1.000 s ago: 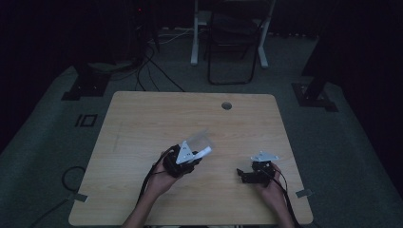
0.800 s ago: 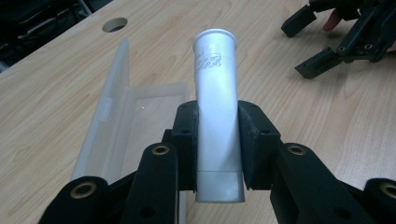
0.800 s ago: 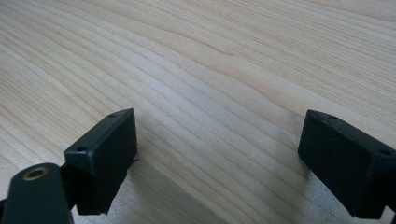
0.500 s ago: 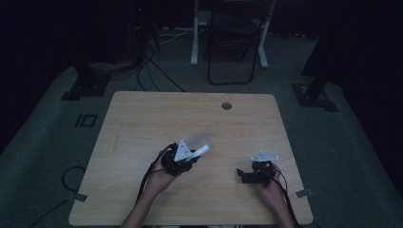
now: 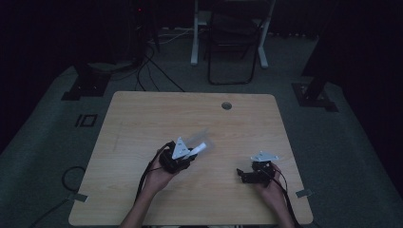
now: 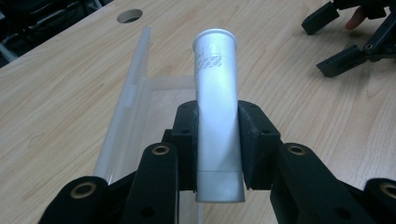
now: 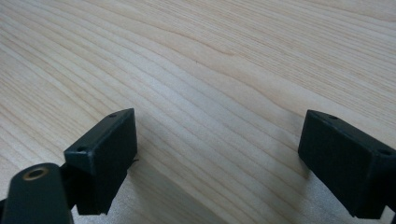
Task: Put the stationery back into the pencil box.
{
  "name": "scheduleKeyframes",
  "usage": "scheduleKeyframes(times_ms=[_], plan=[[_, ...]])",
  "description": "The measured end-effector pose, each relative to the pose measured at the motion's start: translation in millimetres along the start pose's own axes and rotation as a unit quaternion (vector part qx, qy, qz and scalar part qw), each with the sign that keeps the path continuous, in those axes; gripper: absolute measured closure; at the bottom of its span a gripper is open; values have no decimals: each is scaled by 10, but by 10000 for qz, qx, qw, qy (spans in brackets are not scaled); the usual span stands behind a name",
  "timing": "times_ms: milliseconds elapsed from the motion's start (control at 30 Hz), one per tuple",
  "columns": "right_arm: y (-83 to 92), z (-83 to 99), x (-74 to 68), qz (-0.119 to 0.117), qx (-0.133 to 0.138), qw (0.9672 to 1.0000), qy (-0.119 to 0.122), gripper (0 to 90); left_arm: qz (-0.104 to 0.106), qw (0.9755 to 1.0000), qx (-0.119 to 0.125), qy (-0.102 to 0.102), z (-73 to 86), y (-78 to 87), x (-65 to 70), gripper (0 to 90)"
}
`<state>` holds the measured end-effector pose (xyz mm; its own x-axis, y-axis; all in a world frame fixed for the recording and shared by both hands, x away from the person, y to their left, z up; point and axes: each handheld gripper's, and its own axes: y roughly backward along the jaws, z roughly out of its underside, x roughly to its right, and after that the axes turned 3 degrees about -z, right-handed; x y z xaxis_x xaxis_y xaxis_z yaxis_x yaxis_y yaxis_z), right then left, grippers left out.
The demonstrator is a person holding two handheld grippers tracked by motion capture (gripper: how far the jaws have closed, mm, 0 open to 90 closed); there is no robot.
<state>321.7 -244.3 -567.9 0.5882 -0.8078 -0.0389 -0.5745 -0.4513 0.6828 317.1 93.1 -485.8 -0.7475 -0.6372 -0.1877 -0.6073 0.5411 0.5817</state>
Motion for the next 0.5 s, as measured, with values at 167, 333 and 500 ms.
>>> scheduleKeyframes(times_ms=[167, 333, 500], plan=[[0, 0, 0, 0, 2, 10000, -1, 116, -40, 10000, -8, 31, 10, 1, -37, 708], [0, 0, 0, 0, 0, 10000, -1, 116, -83, 9999, -41, 58, 20, -13, -67, 708], [0, 0, 0, 0, 0, 10000, 1, 116, -114, 9999, -63, 74, 25, -36, -96, 708]])
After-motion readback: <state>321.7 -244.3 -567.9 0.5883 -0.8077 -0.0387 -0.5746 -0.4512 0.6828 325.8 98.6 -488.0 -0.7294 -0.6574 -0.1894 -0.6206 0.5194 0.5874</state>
